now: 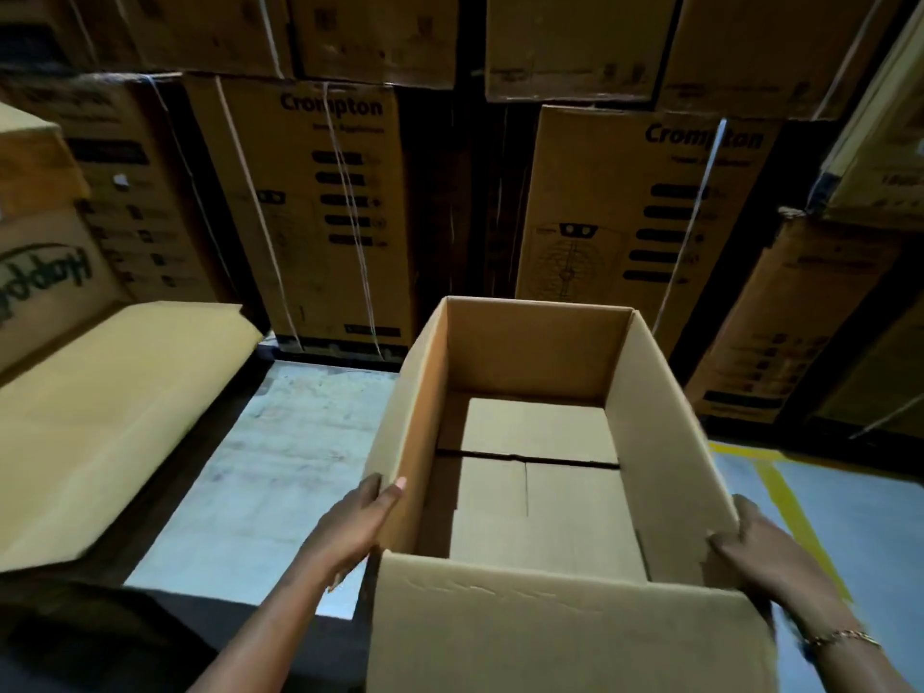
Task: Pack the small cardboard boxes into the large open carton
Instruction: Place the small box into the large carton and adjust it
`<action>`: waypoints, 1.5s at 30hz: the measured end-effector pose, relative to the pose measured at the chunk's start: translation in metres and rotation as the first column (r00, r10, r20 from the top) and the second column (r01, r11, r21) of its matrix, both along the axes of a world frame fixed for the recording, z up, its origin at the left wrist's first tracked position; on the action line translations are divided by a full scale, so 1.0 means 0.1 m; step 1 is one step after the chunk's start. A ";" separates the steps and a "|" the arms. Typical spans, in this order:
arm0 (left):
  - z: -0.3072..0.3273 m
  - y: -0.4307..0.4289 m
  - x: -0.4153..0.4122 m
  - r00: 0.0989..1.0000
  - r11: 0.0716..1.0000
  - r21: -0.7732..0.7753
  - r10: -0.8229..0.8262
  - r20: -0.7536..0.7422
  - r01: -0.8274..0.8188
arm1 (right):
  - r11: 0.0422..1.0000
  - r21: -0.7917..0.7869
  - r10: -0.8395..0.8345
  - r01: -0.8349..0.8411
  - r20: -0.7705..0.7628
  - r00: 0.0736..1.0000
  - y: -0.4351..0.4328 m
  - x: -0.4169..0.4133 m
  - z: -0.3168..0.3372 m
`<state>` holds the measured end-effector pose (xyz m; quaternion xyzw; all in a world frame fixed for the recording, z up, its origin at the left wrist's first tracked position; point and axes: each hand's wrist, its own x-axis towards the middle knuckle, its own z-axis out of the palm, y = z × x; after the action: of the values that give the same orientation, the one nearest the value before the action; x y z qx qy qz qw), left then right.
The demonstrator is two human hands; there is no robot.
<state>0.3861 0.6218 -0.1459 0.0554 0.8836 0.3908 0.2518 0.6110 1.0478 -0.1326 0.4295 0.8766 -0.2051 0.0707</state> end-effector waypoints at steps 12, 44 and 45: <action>0.23 -2.69 -0.51 0.954 0.950 0.184 0.277 -0.111 -0.254 | 0.872 -0.101 0.374 -0.478 -0.493 0.786 -2.91 -2.06 0.89; 1.54 -7.15 -4.15 0.604 0.708 0.450 0.703 -0.377 -0.544 | 0.371 -0.546 0.284 -0.751 -0.704 0.651 -7.96 -6.94 1.49; 1.58 -7.30 -4.40 0.600 0.699 0.467 0.711 -0.368 -0.542 | 0.385 -0.551 0.274 -0.740 -0.698 0.662 -8.10 -7.09 1.52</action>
<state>-0.0537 -0.1080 0.0120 -0.1202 0.8056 0.5560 -0.1656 -0.0980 0.2374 0.0190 -0.0258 0.7567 -0.6470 0.0902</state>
